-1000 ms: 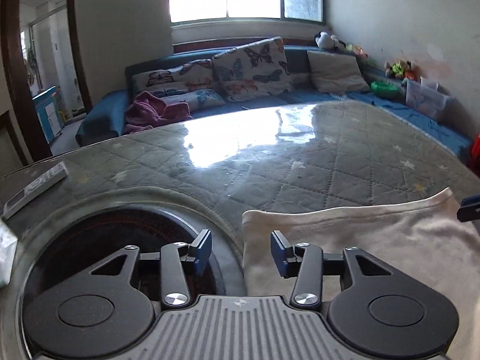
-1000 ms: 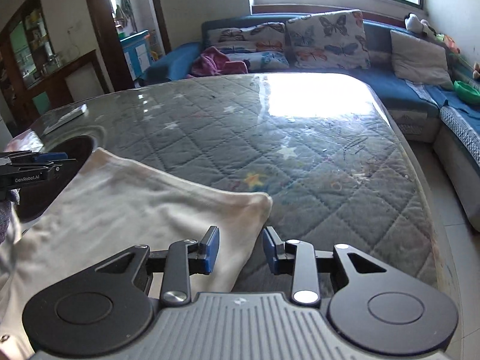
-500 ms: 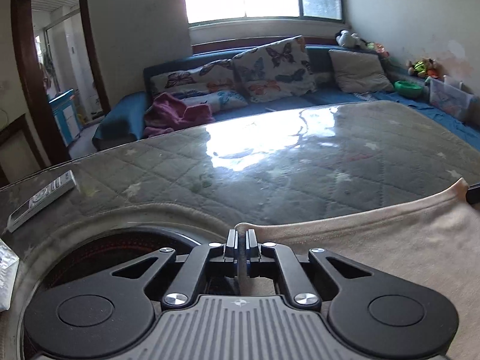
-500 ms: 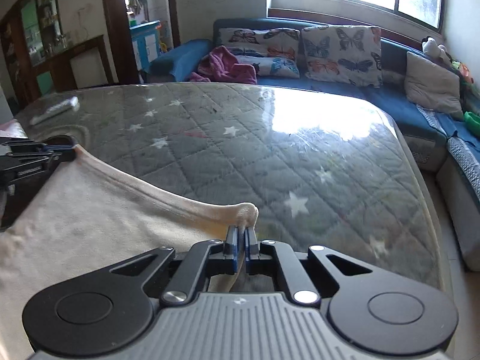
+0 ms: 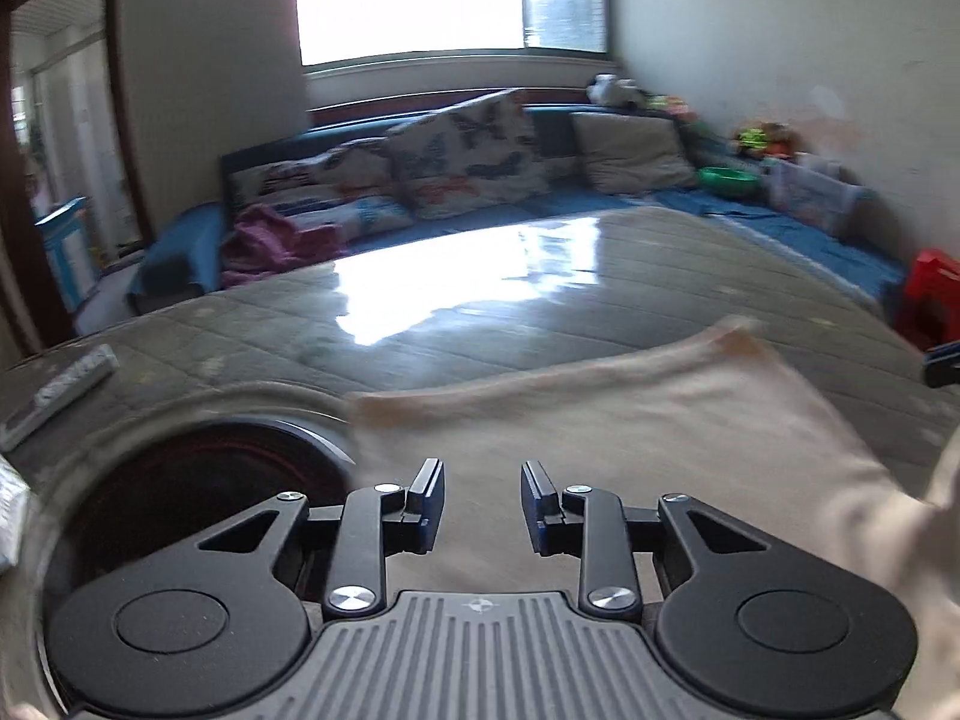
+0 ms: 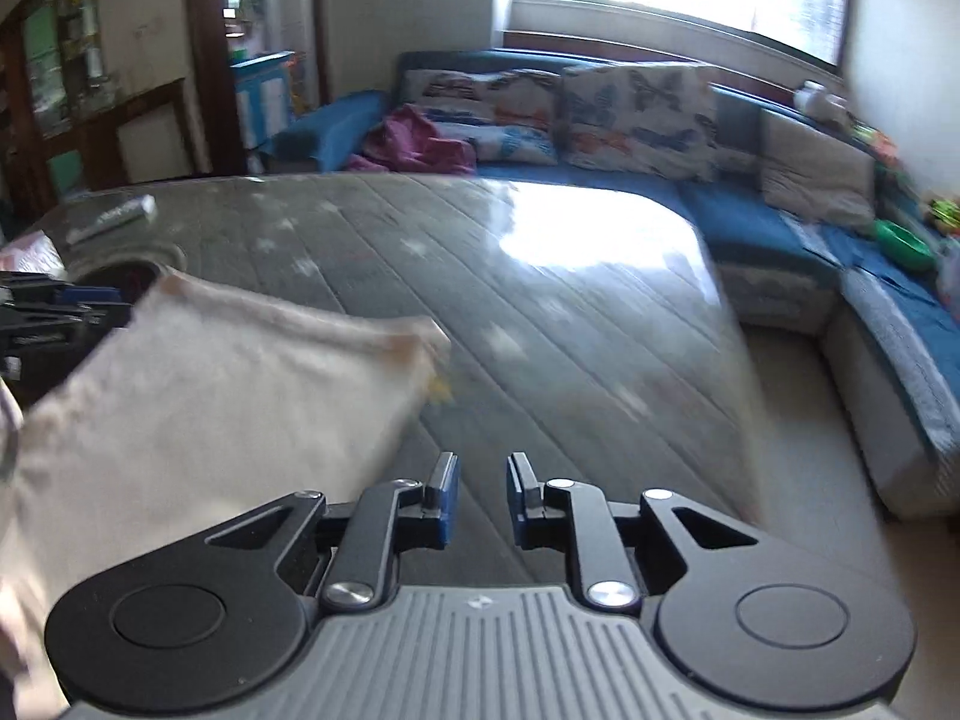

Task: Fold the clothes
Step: 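Lift the hem with both grippers and pull it taut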

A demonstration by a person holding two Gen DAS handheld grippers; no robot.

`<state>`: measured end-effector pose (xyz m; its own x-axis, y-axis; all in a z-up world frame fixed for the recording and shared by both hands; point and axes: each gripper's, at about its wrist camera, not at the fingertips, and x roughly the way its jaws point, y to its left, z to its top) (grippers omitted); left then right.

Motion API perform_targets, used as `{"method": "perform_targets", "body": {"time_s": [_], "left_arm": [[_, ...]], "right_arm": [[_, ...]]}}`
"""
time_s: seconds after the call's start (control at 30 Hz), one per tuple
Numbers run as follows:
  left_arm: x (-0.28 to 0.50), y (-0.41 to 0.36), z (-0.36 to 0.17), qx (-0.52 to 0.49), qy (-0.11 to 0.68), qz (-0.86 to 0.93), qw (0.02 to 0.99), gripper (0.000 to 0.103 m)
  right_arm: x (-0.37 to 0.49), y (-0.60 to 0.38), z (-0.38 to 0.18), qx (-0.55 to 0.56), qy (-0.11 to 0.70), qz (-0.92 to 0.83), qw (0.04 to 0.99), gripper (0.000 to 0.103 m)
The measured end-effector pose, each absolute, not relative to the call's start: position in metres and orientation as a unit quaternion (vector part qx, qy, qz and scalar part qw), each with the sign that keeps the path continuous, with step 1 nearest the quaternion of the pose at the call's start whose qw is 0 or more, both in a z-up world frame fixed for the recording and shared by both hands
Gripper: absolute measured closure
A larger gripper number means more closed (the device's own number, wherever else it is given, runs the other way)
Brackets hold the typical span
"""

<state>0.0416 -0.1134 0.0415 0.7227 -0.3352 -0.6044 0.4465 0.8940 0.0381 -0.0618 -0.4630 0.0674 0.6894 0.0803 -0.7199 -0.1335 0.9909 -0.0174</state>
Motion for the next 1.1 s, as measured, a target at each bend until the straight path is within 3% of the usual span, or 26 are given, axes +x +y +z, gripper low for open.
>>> {"method": "perform_targets", "body": {"time_s": [0.27, 0.37, 0.47, 0.7, 0.77, 0.8, 1.1], "left_arm": [[-0.044, -0.144, 0.029, 0.065, 0.311, -0.316, 0.894, 0.072], [-0.064, -0.152, 0.021, 0.08, 0.31, -0.33, 0.888, 0.072], [-0.074, -0.16, 0.013, 0.11, 0.307, -0.322, 0.889, 0.072], [-0.085, -0.173, 0.023, 0.117, 0.289, -0.327, 0.892, 0.072], [-0.088, -0.181, 0.025, 0.114, 0.288, -0.334, 0.89, 0.072], [-0.089, -0.185, 0.025, 0.117, 0.287, -0.337, 0.889, 0.072], [-0.089, -0.212, 0.012, 0.146, 0.291, -0.359, 0.875, 0.072]], "right_arm": [[-0.181, -0.528, 0.045, 0.03, 0.398, -0.07, 0.914, 0.085], [-0.202, -0.542, 0.035, 0.055, 0.392, -0.092, 0.914, 0.083], [-0.209, -0.556, 0.03, 0.075, 0.377, -0.11, 0.917, 0.072], [-0.213, -0.562, 0.037, 0.086, 0.345, -0.115, 0.928, 0.071], [-0.214, -0.564, 0.039, 0.089, 0.335, -0.116, 0.931, 0.082], [-0.214, -0.565, 0.04, 0.091, 0.331, -0.117, 0.932, 0.093], [-0.215, -0.573, 0.034, 0.107, 0.321, -0.126, 0.933, 0.095]]}}
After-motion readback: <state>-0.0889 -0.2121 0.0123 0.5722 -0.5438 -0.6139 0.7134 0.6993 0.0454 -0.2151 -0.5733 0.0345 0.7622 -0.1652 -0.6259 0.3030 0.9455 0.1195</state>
